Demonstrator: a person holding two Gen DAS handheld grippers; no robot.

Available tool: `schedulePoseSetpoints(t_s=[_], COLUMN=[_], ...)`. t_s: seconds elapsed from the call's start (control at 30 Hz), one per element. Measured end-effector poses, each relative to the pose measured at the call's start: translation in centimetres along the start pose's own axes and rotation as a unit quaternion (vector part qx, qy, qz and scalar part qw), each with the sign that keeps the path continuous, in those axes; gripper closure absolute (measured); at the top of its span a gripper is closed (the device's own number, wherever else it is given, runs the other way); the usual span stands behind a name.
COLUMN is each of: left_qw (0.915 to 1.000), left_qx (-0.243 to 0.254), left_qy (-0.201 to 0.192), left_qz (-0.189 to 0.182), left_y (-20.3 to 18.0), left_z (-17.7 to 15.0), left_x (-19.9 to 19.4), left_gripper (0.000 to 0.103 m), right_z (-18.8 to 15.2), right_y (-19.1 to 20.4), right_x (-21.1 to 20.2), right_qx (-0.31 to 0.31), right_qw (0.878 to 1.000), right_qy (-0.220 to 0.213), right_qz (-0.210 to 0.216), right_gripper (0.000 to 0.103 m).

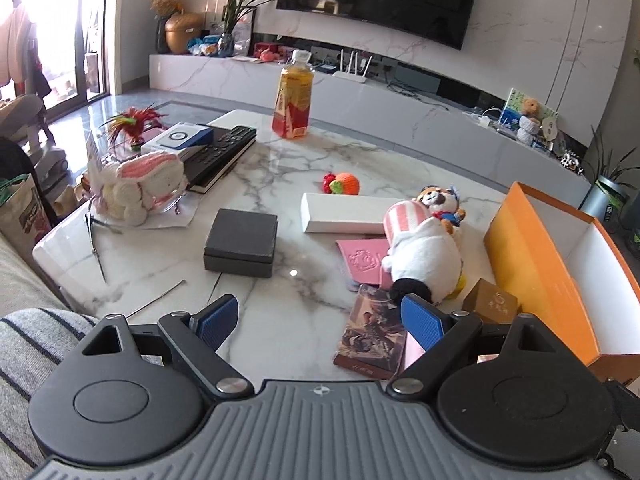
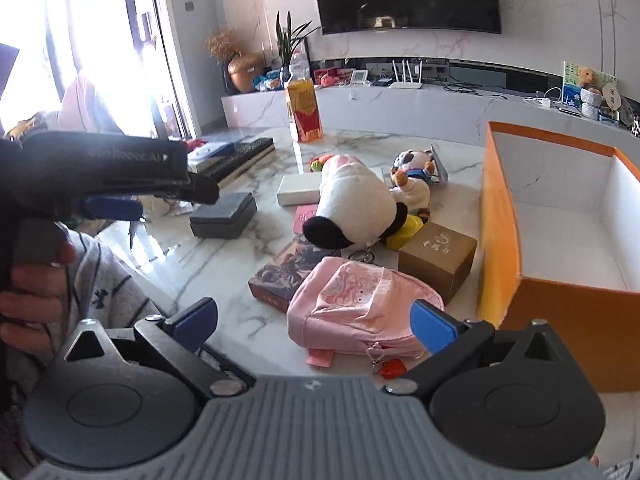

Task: Organize objects
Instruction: 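Grasp the grey square box with left tool while right tool grasps pink backpack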

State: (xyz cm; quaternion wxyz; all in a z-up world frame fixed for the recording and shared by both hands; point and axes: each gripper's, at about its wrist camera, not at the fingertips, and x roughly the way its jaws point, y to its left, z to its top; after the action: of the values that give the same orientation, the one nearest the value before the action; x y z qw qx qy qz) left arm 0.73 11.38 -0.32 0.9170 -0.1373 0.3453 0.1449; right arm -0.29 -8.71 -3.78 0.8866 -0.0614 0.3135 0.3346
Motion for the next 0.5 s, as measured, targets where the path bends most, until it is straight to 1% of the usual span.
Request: schedulePoseSetpoints(t_s=[0.03,0.1,0.17,0.2,0.27,0.33,0.43,0.47,0.5], left_qw=[0.9999,0.9991,0.9979,0.9974,0.9956,0.9934,0.9909,0.9894,0.9881], left_qx=[-0.004,-0.008,-0.001,0.001,0.006,0.010,0.028,0.035,0.040], left_qy=[0.010,0.030,0.044,0.048,0.055,0.060,0.071,0.079,0.085], left_qz=[0.008,0.027,0.047,0.055,0.075,0.096,0.111,0.116,0.122], left_y=[0.2,0.4,0.4,0.5,0.9,1.5,2.0,2.0,2.1], left_z=[0.1,0.4,1.0,1.3,2.4,3.4,4.6,4.9,5.2], left_x=[0.4,1.3,2.3,2.7,4.0,5.5,8.0,8.9,9.6], left_gripper=[0.000,0.000,0.000,0.000,0.000,0.000,0.000,0.000,0.000], right_z=[0.0,0.0,0.1,0.2,0.4,0.6,0.5,0.3,0.0], right_y=[0.1,0.1,-0.3,-0.5,-0.6,-0.3,-0.1,-0.1,-0.3], right_x=[0.7,2.1,3.3,3.7,4.5,5.0,5.6,5.7,5.9], right_qx=[-0.016,-0.042,-0.042,-0.039,-0.043,-0.067,-0.095,-0.093,-0.086], right_qw=[1.000,0.999,0.998,0.998,0.997,0.995,0.993,0.993,0.993], right_qy=[0.008,0.027,0.049,0.055,0.062,0.067,0.069,0.070,0.074], right_qz=[-0.003,-0.011,-0.012,-0.008,-0.004,-0.009,-0.019,-0.022,-0.022], right_gripper=[0.001,0.005,0.021,0.023,0.022,0.022,0.020,0.018,0.018])
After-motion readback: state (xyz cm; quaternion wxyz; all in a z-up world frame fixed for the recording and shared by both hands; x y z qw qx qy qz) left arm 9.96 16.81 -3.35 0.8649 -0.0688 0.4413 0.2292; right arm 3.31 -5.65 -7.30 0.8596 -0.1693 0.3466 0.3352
